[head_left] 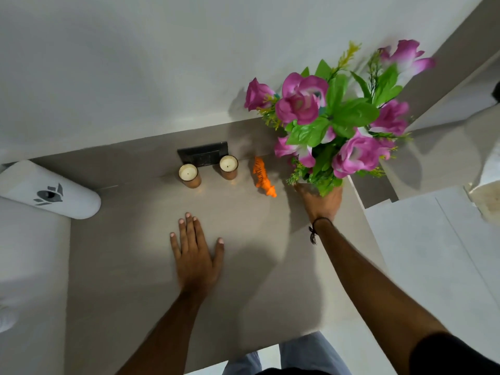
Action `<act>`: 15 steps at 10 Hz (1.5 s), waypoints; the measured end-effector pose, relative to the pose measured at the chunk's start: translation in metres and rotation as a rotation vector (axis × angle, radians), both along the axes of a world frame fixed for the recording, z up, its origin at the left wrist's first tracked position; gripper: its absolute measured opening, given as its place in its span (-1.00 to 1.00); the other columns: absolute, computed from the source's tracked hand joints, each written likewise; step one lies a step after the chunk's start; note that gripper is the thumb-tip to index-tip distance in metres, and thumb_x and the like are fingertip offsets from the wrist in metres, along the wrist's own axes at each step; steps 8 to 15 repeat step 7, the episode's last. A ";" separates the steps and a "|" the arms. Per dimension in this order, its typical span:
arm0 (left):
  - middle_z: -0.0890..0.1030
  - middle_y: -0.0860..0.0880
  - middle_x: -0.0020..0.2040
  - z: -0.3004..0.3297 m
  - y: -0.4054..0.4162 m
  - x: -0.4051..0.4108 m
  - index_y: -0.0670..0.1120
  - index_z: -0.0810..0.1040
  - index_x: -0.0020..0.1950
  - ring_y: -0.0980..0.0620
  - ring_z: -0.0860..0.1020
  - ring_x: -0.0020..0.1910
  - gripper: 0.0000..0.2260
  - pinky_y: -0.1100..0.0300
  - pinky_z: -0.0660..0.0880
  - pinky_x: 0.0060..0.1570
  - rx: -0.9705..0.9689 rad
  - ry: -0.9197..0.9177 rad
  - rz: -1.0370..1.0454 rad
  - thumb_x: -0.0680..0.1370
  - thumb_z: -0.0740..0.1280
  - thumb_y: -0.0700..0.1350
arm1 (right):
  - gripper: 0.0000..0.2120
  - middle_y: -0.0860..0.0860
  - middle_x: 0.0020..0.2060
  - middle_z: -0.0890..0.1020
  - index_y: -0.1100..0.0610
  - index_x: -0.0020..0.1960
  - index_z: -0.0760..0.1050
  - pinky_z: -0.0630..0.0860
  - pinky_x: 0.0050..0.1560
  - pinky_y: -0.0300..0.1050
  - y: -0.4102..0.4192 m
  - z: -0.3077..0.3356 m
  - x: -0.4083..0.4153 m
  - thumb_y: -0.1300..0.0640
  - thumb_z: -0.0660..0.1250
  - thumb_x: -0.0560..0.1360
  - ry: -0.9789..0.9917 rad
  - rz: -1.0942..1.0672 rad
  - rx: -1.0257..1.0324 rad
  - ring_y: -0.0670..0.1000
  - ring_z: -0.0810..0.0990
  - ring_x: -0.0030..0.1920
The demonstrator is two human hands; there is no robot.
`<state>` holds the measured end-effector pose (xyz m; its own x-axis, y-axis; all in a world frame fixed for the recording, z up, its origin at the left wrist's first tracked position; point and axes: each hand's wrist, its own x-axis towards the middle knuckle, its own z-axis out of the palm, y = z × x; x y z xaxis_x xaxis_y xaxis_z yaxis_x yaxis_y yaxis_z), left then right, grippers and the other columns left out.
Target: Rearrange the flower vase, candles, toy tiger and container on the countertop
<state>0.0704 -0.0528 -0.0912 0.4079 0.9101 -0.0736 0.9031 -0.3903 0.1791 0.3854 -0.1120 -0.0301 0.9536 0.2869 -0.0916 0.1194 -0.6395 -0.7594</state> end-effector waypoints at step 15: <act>0.04 -0.15 0.77 -0.006 0.001 -0.001 -0.15 -0.03 0.74 -0.15 0.00 0.77 -0.22 -0.24 -0.01 0.72 -0.017 -0.018 -0.009 0.65 -0.04 0.31 | -0.38 0.03 0.03 0.67 0.13 0.14 0.57 0.60 0.17 0.04 -0.014 0.002 0.038 -0.10 0.61 0.17 0.082 0.022 -0.021 0.03 0.64 0.01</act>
